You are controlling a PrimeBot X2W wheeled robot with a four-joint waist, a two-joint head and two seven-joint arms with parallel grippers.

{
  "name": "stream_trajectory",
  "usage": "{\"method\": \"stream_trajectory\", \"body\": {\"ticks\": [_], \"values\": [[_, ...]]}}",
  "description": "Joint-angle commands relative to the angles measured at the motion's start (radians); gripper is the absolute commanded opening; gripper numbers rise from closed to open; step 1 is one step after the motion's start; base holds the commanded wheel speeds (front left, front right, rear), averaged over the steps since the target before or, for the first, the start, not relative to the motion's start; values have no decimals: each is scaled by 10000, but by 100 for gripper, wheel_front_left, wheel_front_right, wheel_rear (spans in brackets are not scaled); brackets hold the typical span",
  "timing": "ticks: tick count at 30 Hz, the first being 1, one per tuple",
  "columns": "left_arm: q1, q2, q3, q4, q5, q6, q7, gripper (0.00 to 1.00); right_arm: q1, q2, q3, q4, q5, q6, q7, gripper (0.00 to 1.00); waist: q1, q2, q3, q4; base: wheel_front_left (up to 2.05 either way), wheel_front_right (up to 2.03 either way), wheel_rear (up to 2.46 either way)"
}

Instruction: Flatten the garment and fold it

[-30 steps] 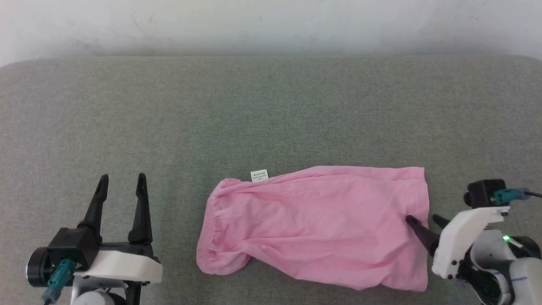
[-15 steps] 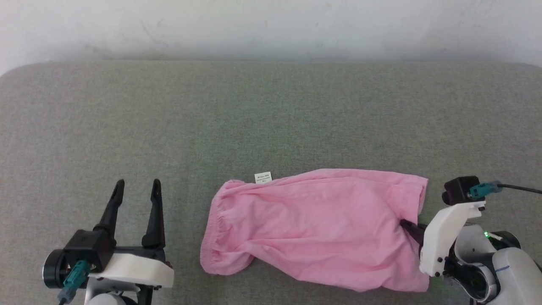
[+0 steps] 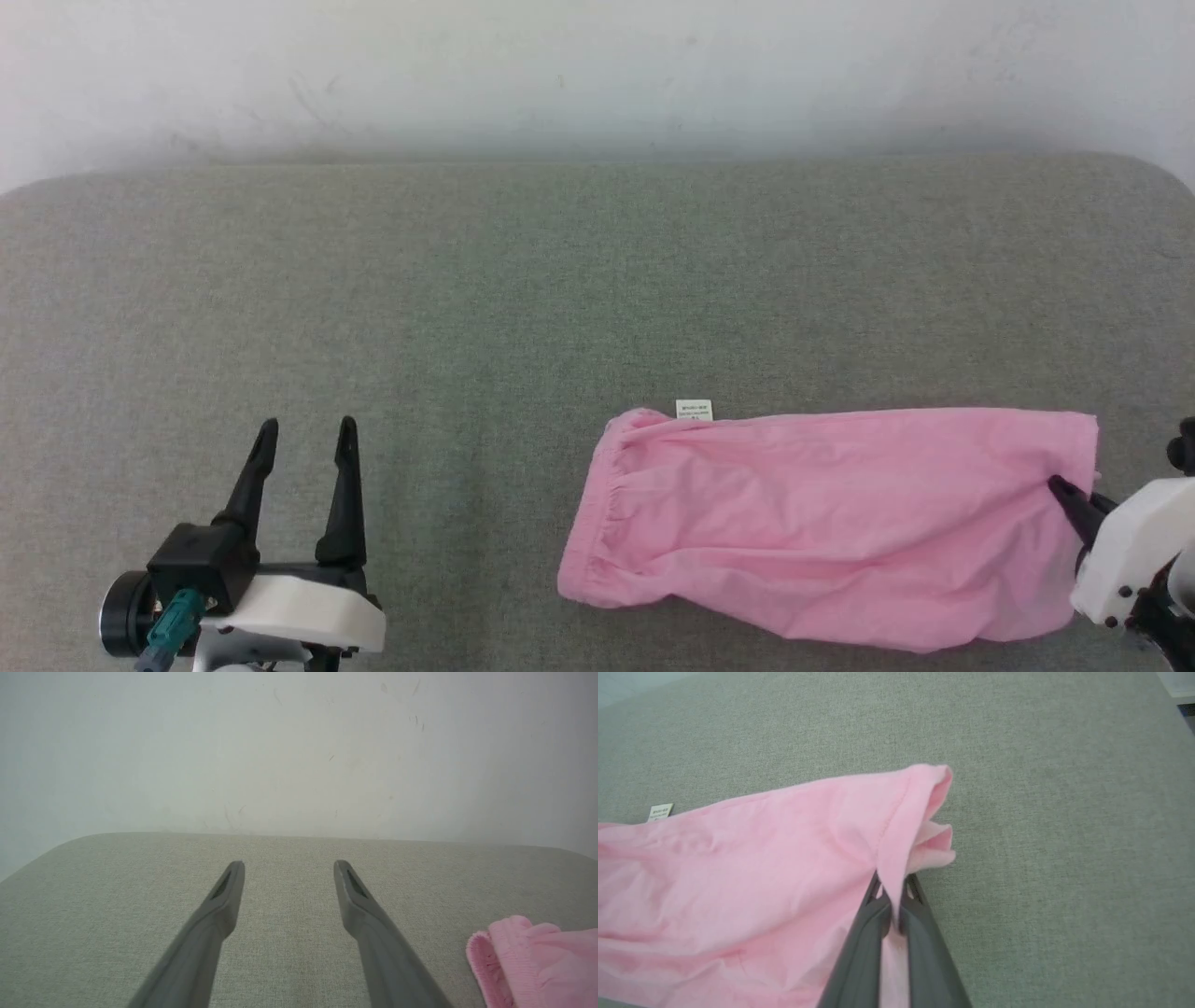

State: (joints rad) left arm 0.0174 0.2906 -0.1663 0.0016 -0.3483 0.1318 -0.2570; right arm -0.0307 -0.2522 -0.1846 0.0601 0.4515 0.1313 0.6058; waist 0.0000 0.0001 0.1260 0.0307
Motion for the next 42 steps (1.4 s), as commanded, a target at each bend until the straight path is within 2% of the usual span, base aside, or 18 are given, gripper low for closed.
{"method": "stream_trajectory", "body": {"ticks": [1, 6, 11, 14, 15, 20, 26, 27, 28, 29, 34, 37, 42], "values": [[106, 15, 13, 54, 72, 23, -47, 100, 47, 157, -17, -274, -22, -6, 169, 0, 0, -1, -107, -53, 0, 0, 0], [105, -14, -104, 147, 51, -12, -32, 100, -124, 585, 832, -1105, 595, -6, 720, 0, 0, -1, -319, -23, 0, 0, 0], [25, 0, -224, 209, 94, -15, 18, 100, -382, 1106, 1931, -1807, 776, -6, 604, 0, 0, -1, -514, 157, 0, 0, 0], [-8, 12, -270, 210, 95, -13, 49, 100, -650, 1470, 2951, -1861, 1005, -6, 510, 0, 0, -1, -531, 272, 0, 0, 0], [-8, 12, -270, 210, 95, -13, 49, 100, -650, 1470, 2951, -1861, 1005, -6, 510, 0, 0, -1, -531, 272, 0, 0, 0], [-147, -64, -359, 281, 20, -49, 67, 100, -1294, 1899, 4695, -1139, 1378, -6, -140, 0, 0, -1, -449, 553, 0, 0, 0], [-332, -225, -446, 402, -38, -25, 64, 100, -1887, 2012, 5909, 592, 1662, -6, -1447, 0, 0, -1, -186, 991, 0, 0, 0], [-344, -234, -433, 416, -46, -15, 58, 100, -1993, 2014, 6127, 896, 1696, -6, -1656, 20, 0, -1, -129, 1033, 0, 0, 0], [-355, -238, -426, 436, -46, -9, 51, 100, -2093, 2015, 6326, 1179, 1780, -6, -1877, 49, 0, -1, -94, 1067, 0, 0, 0], [-365, -238, -417, 457, -48, -11, 44, 100, -2223, 2016, 6525, 1442, 1711, -6, -2099, 100, 0, -1, -51, 1097, 0, 0, 0], [-414, -289, -338, 538, -64, 14, 8, 100, -2867, 2018, 7397, 2232, 1359, -6, -3036, 100, 0, -1, 18, 1055, 0, 0, 0], [-378, -302, -316, 539, -42, 36, -6, 100, -3339, 1929, 8155, 2252, 595, -6, -3212, 100, 0, -1, -17, 892, 0, 0, 0], [-347, -250, -280, 532, -17, 46, -17, 100, -3996, 886, 9641, 1477, -657, -6, -3044, 100, 0, -1, -120, 565, 0, 0, 0]]}}
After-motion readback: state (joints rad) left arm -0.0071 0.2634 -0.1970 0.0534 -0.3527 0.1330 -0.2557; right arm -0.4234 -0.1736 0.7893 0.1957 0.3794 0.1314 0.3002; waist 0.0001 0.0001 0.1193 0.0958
